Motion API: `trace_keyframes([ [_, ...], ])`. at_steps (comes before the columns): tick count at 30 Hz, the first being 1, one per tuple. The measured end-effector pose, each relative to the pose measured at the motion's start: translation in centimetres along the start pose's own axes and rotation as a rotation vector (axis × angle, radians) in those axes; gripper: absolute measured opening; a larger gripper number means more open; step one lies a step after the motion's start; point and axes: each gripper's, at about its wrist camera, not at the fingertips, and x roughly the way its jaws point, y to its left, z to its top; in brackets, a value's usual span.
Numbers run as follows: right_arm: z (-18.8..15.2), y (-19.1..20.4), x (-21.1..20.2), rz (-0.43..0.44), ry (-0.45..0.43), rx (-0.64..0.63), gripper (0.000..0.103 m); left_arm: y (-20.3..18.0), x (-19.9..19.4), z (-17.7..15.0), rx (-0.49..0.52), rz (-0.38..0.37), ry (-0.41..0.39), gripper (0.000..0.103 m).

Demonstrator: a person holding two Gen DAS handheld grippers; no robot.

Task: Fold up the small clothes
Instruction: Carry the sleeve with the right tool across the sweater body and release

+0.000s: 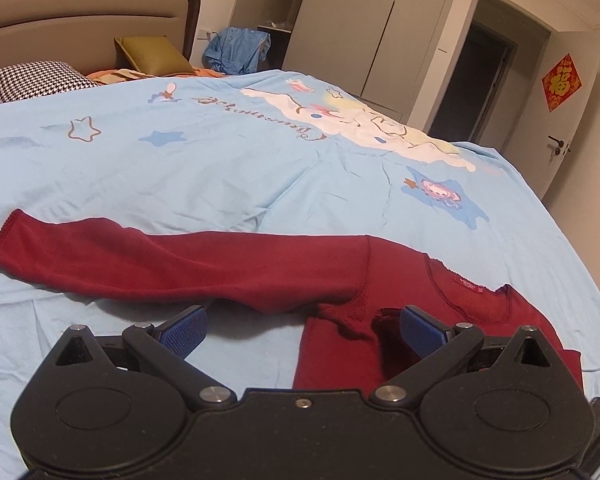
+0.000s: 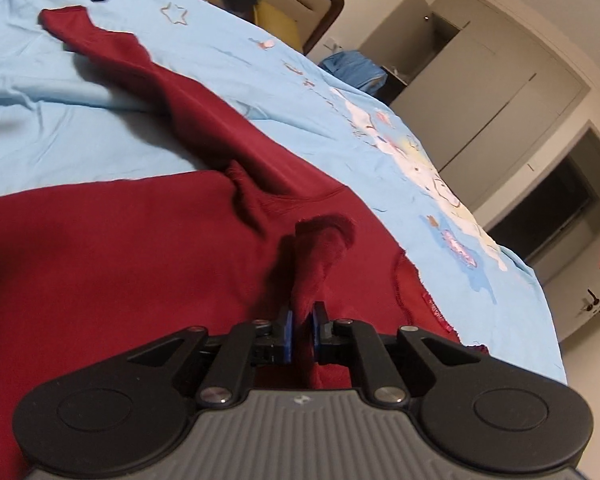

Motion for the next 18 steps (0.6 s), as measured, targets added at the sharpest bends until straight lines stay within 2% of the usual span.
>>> trace_keyframes([
  [1,-0.1,0.1,-0.3,0.005,-0.005,-0.001,0.034,-0.1,0.2,-0.1,0.003,-0.004,0.002,0.102],
  [3,-0.5,-0.1,-1.2,0.029,-0.017,0.016,0.050,-0.4,0.8,-0.4,0.007,-0.019,0.004,0.102],
  [5,-0.9,-0.7,-2.2,0.044,-0.030,0.057,0.056,-0.8,1.6,-0.8,0.006,-0.032,0.011,0.102],
  [7,-1.7,-1.8,-3.6,0.059,-0.044,0.126,0.072,-1.2,2.7,-1.4,0.007,-0.046,0.028,0.102],
  [9,-3.1,-3.9,-5.2,0.087,-0.065,0.239,0.081,-1.9,4.2,-2.2,0.012,-0.059,0.053,0.102],
  [12,-5.8,-6.9,-6.9,0.088,-0.081,0.385,0.089,-3.0,6.7,-3.4,0.030,-0.071,0.094,0.102],
  [14,-7.8,-9.0,-7.9,0.055,-0.075,0.446,0.094,-3.8,8.2,-4.2,0.050,-0.063,0.102,0.102],
  [18,-11.7,-13.2,-8.1,0.002,-0.017,0.576,0.099,-4.5,10.7,-5.7,0.095,-0.016,0.118,0.102],
])
